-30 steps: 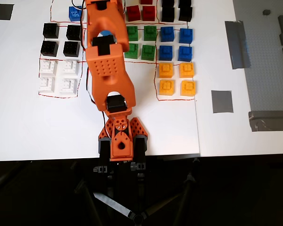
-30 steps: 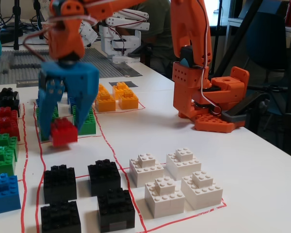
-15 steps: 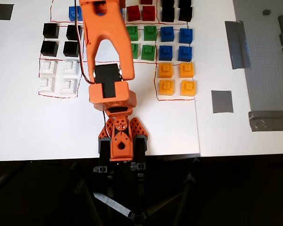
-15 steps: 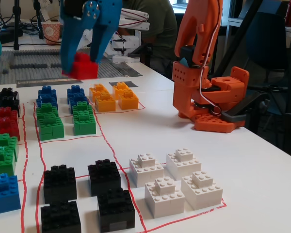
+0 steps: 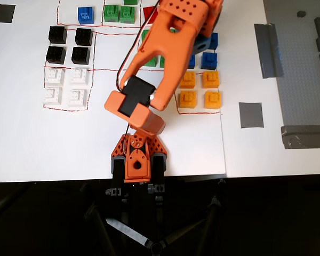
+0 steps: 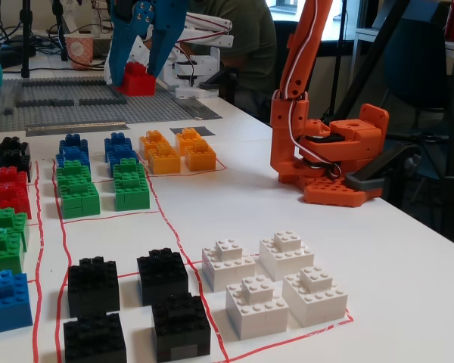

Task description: Grab the block and put it in the grey marker

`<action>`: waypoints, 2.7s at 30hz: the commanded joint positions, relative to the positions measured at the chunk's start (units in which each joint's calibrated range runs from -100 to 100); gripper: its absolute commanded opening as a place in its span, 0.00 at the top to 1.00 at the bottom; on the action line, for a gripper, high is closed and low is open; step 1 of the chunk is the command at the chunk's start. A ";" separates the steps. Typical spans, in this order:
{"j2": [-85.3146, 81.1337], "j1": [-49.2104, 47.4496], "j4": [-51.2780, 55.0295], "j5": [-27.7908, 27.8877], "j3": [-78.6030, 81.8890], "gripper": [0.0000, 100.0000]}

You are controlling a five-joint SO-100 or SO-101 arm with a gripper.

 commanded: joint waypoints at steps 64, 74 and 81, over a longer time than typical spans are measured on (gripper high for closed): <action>29.19 46.56 -9.86 19.10 -27.02 0.69; 20.29 34.50 3.68 11.23 -26.12 0.79; 13.30 18.61 4.66 -0.15 -14.77 0.90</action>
